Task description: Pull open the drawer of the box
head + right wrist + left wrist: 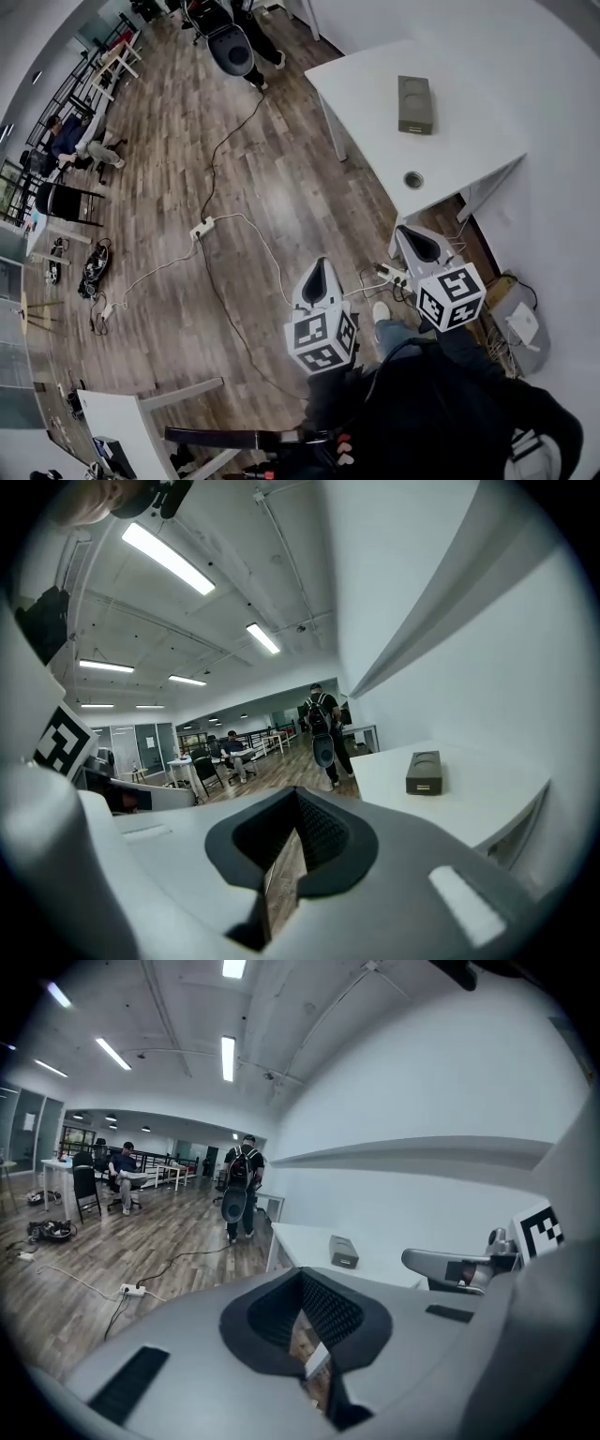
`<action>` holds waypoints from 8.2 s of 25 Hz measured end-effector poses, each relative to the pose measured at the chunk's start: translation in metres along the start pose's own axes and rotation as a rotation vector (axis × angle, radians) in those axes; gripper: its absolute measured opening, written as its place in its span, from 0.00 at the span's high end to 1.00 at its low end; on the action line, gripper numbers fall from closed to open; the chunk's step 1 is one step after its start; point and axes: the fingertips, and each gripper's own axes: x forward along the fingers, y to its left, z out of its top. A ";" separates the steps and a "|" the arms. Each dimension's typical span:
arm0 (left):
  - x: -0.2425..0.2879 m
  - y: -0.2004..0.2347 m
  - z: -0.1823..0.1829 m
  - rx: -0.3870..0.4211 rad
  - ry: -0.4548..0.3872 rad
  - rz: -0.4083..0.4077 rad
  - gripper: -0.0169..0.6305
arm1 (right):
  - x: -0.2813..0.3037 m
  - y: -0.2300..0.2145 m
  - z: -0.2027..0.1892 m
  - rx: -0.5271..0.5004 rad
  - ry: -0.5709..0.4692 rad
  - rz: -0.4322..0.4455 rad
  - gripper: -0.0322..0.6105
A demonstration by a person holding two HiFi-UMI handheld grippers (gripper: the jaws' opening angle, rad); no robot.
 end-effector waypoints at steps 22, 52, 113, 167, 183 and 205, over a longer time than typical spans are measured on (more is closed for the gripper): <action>0.193 0.078 0.116 0.039 -0.027 -0.052 0.98 | 0.204 -0.066 0.067 0.014 -0.040 -0.065 0.96; 0.496 0.128 0.223 0.161 0.103 -0.329 0.98 | 0.453 -0.190 0.122 0.090 -0.040 -0.321 0.96; 0.624 -0.249 0.000 0.838 0.786 -1.233 0.98 | 0.296 -0.444 -0.098 0.446 0.543 -0.721 0.64; 0.637 -0.251 -0.021 0.786 0.933 -1.187 0.98 | 0.275 -0.451 -0.104 0.461 0.642 -0.731 0.70; 0.640 -0.238 -0.013 0.777 0.908 -1.203 0.98 | 0.285 -0.441 -0.101 0.451 0.645 -0.744 0.70; 0.638 -0.236 -0.011 0.749 0.916 -1.210 0.98 | 0.273 -0.425 -0.107 0.451 0.649 -0.759 0.70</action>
